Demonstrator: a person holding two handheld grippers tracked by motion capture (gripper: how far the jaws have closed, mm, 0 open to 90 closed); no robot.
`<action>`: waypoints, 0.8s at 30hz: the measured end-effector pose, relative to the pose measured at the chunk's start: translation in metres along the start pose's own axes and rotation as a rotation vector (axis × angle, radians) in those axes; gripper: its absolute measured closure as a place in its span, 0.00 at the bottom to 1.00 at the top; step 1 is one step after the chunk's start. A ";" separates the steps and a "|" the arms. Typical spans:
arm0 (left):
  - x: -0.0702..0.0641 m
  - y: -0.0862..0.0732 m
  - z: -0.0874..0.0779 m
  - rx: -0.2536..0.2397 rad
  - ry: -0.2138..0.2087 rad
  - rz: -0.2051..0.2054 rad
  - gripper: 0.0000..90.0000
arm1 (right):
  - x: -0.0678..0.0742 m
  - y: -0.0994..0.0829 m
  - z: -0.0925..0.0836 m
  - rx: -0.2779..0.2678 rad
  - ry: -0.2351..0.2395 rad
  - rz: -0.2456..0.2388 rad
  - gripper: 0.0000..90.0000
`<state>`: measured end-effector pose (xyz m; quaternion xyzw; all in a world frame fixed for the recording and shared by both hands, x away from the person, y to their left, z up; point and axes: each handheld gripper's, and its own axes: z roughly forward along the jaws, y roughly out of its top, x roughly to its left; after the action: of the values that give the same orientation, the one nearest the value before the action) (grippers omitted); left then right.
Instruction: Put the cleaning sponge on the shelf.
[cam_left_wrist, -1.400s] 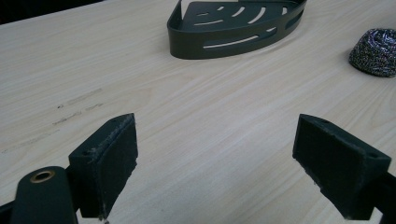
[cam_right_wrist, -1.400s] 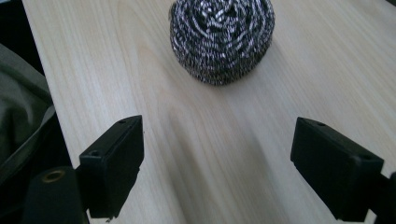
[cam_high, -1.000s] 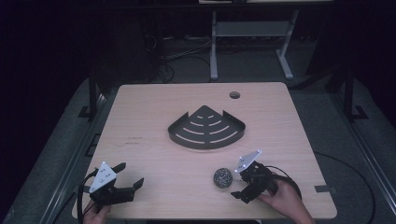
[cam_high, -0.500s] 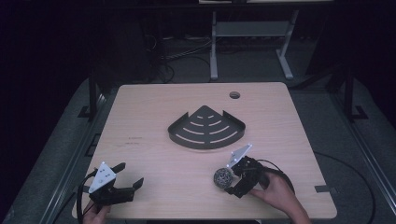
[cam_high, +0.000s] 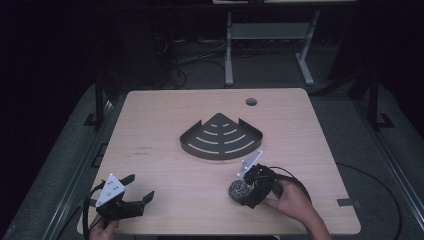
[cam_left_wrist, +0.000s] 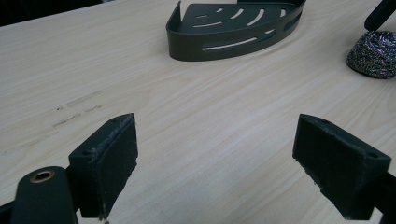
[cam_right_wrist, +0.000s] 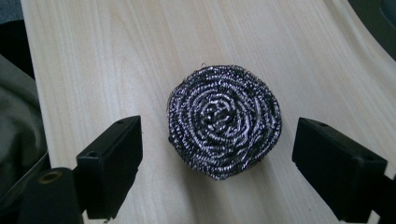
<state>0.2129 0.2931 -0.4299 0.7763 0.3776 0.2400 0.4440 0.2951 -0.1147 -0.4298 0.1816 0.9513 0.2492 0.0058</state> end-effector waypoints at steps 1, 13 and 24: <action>0.000 0.000 0.000 -0.001 0.001 0.002 0.15 | -0.001 0.001 0.002 -0.001 0.013 -0.001 0.17; 0.000 0.000 0.000 0.000 -0.003 0.001 0.15 | -0.005 0.005 0.015 0.032 0.030 -0.009 0.21; 0.000 0.000 0.000 -0.001 -0.002 0.001 0.15 | -0.005 0.007 0.019 0.051 0.011 -0.022 0.33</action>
<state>0.2129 0.2931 -0.4298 0.7765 0.3768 0.2397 0.4445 0.3039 -0.1018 -0.4434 0.1699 0.9593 0.2255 -0.0012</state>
